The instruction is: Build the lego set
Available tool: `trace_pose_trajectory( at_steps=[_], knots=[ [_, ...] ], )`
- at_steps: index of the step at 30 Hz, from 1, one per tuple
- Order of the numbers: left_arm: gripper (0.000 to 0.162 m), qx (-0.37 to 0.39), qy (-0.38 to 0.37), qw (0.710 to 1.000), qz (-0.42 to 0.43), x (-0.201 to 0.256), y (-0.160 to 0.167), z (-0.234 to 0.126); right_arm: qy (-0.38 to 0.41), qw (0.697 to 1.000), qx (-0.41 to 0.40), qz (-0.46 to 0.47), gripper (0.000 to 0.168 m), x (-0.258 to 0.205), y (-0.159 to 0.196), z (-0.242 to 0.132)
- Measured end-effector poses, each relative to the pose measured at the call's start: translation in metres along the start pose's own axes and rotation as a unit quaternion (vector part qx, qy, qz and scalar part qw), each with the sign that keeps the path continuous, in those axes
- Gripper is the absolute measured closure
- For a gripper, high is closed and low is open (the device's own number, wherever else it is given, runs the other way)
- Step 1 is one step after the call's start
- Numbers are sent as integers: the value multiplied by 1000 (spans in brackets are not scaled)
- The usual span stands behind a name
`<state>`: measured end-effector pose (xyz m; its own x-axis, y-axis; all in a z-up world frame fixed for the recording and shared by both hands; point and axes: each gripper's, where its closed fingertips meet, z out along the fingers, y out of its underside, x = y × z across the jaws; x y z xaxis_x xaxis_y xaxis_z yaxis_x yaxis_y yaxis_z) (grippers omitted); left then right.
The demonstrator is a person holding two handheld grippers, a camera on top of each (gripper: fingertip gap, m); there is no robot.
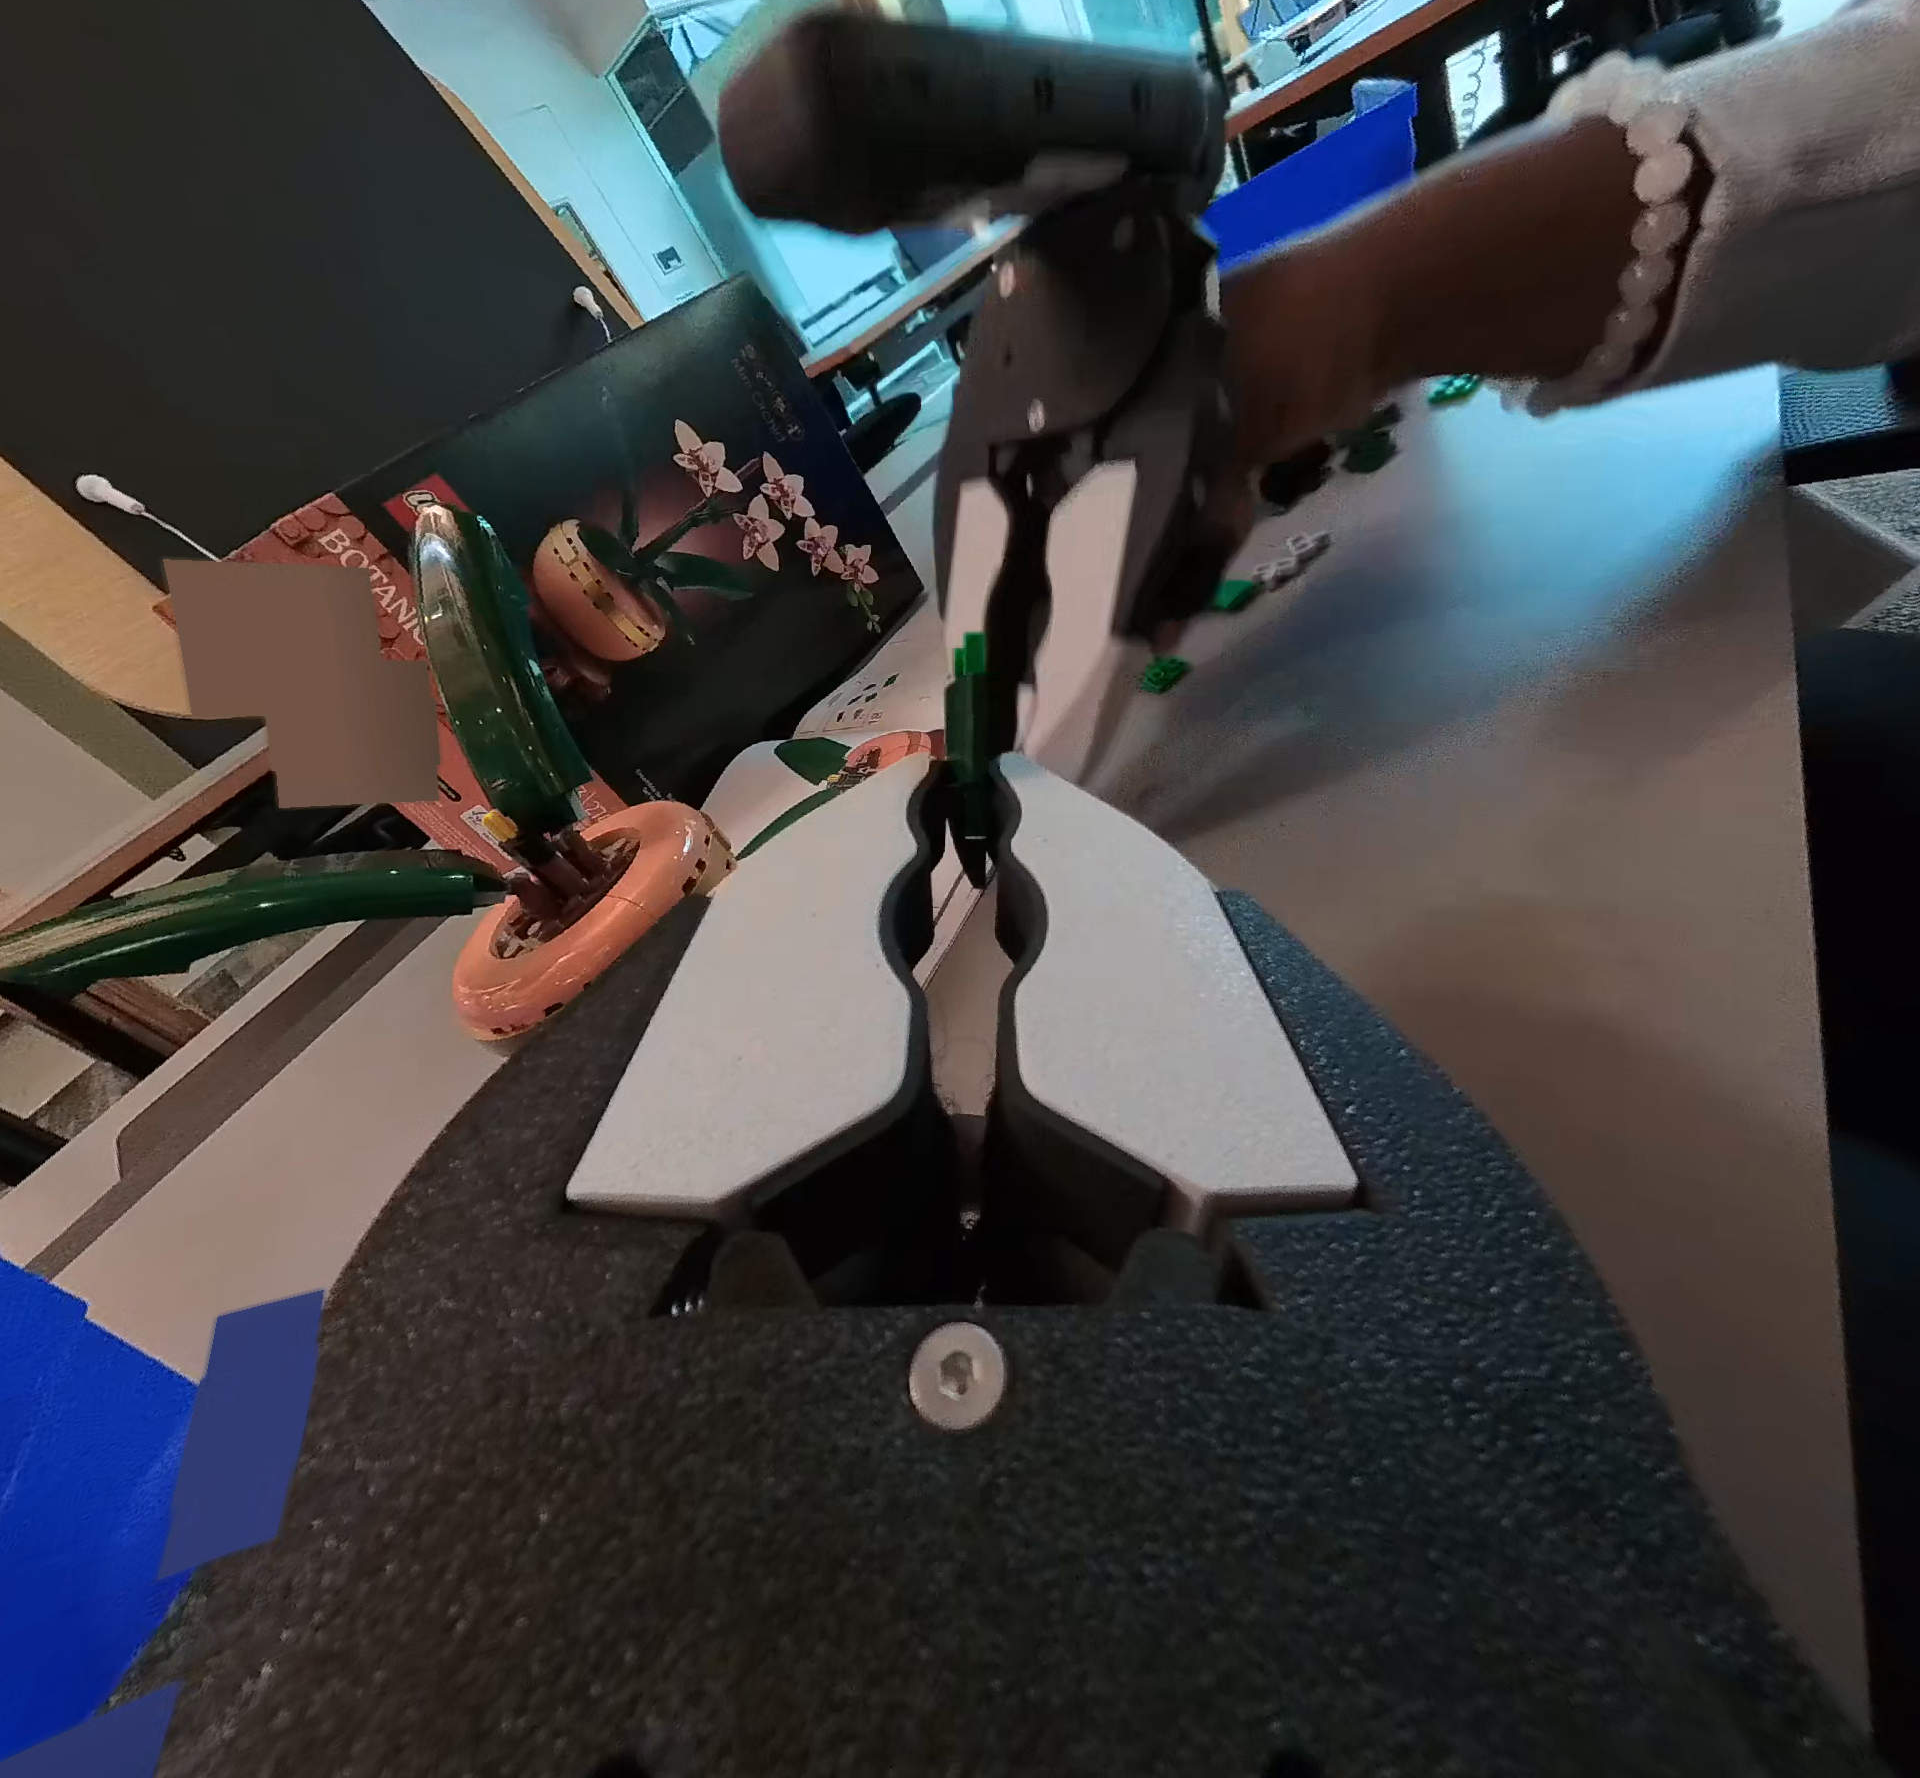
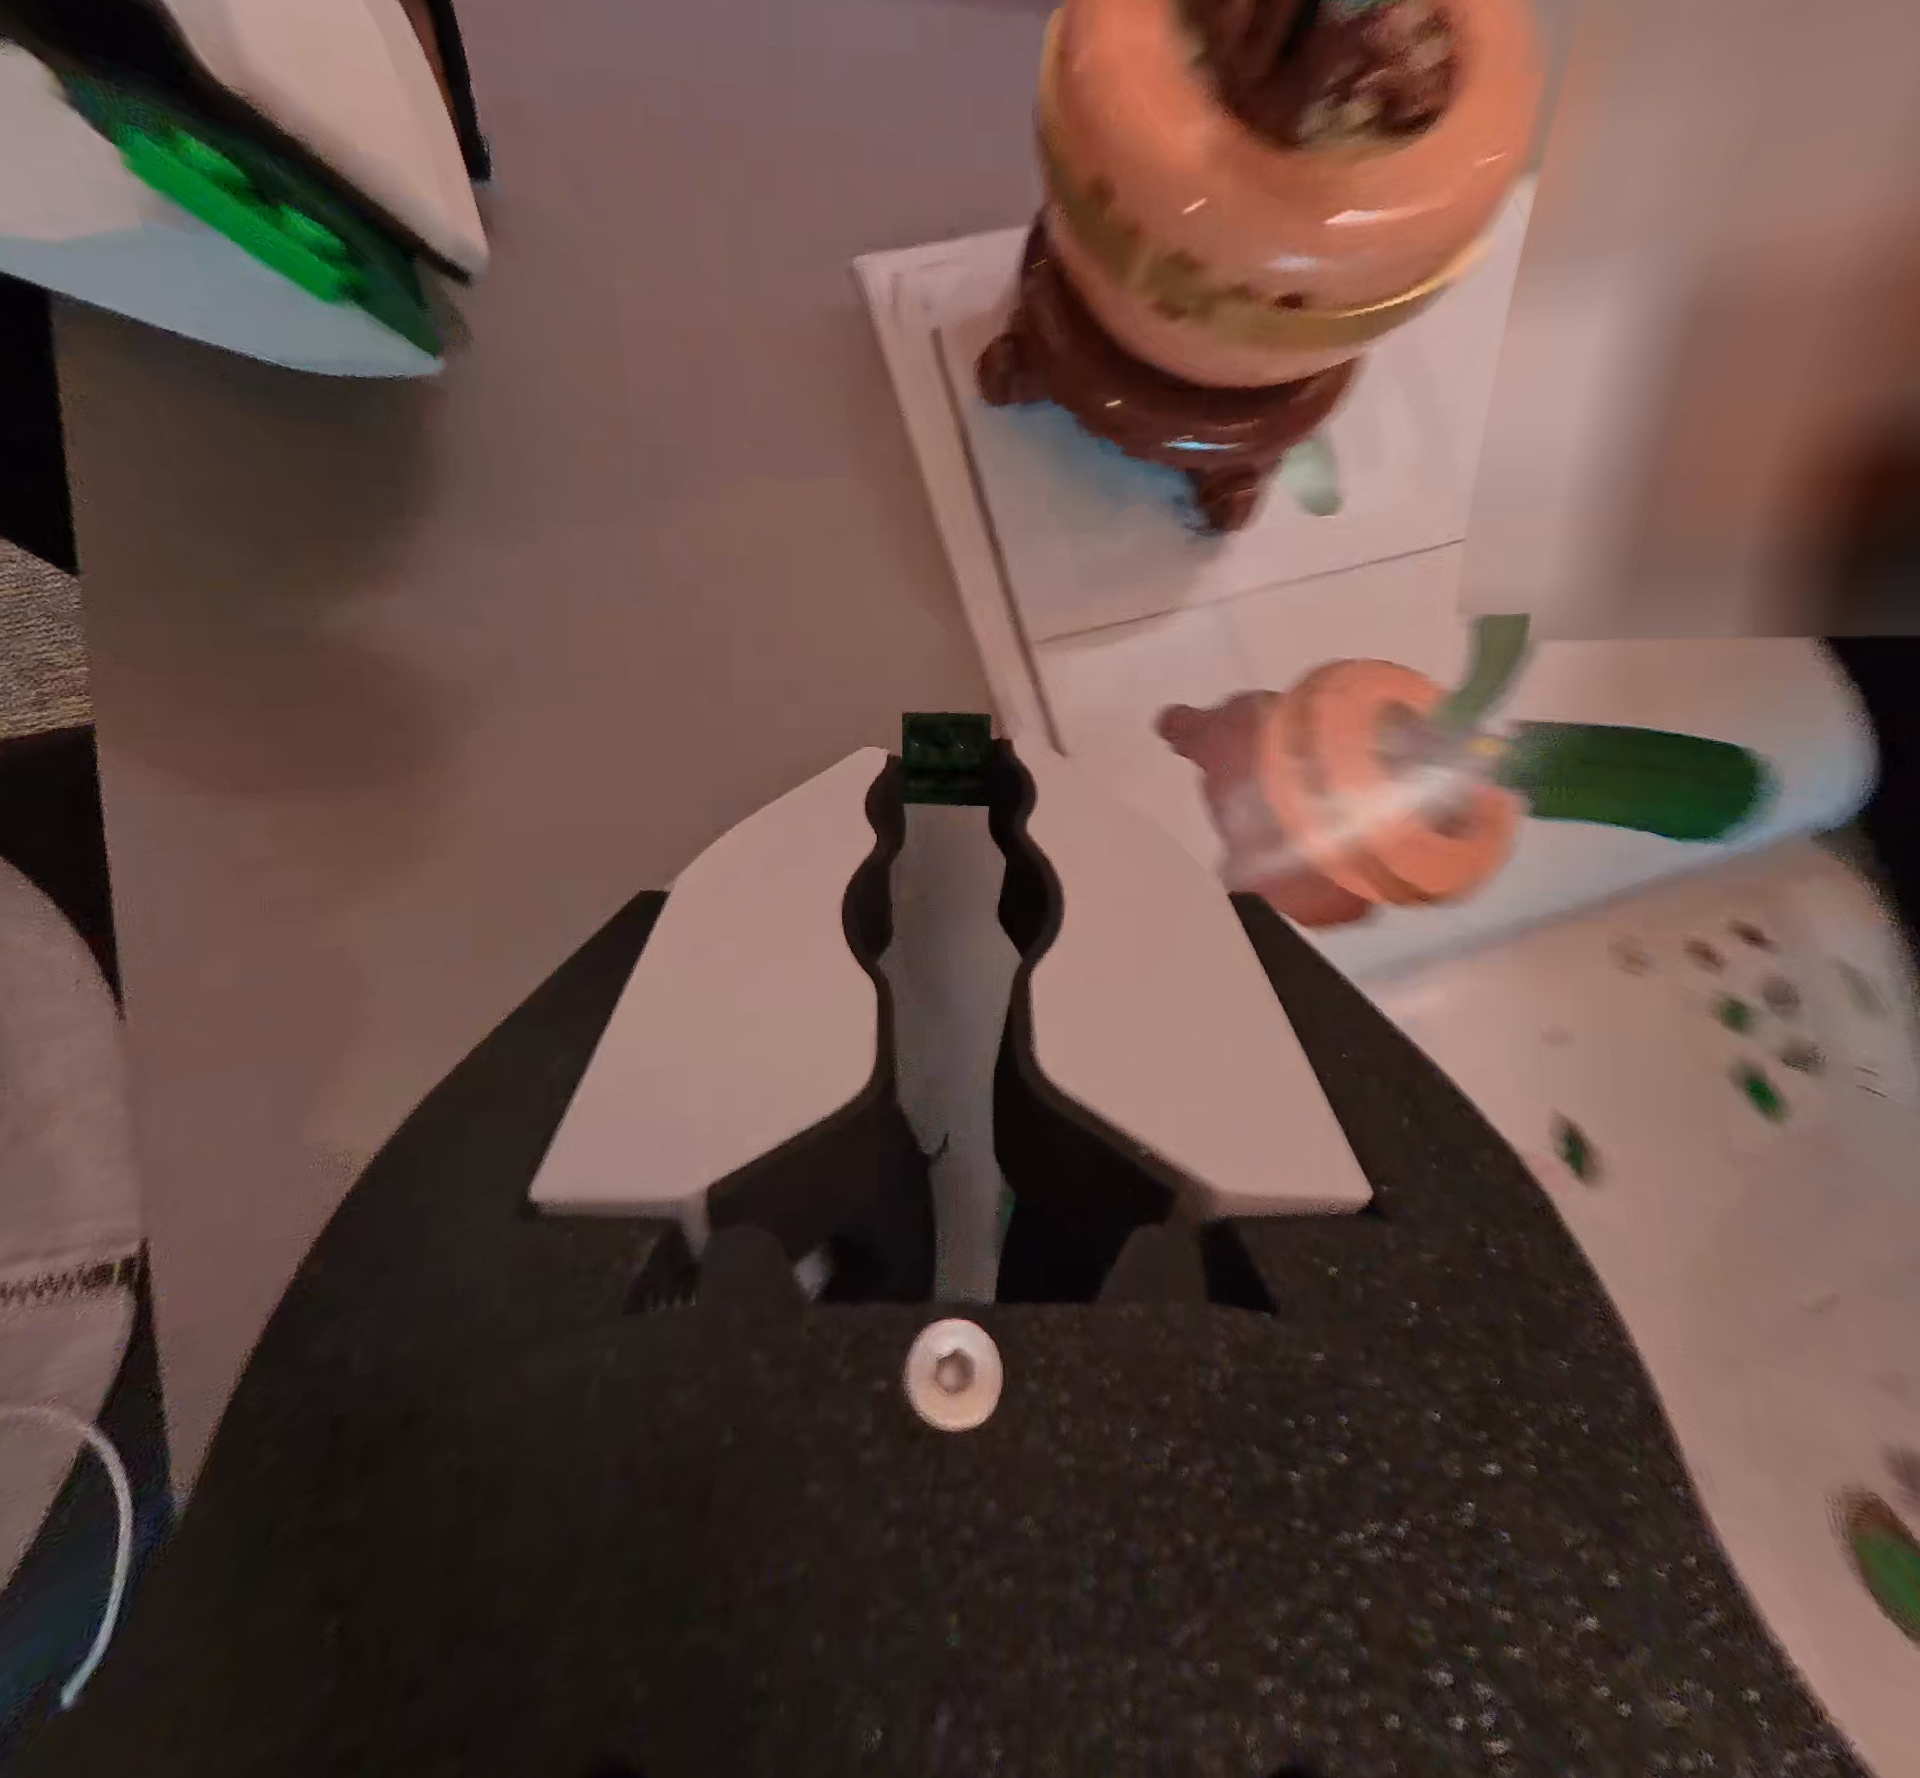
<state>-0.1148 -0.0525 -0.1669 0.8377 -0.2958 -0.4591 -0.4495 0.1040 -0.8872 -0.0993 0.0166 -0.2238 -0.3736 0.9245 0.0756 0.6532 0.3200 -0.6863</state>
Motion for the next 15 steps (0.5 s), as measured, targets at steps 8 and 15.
trace_pose_trajectory(
  at_steps=[8, 15],
  knots=[
    [157, 6, -9, 1000, -9, -4, -5, 10, 170, 980, -30, -100, 152, 84, 9, -97],
    [156, 16, -9, 1000, -25, -17, -15, 39, 185, 971, 59, -140, 138, 89, -18, -102]
  ],
)
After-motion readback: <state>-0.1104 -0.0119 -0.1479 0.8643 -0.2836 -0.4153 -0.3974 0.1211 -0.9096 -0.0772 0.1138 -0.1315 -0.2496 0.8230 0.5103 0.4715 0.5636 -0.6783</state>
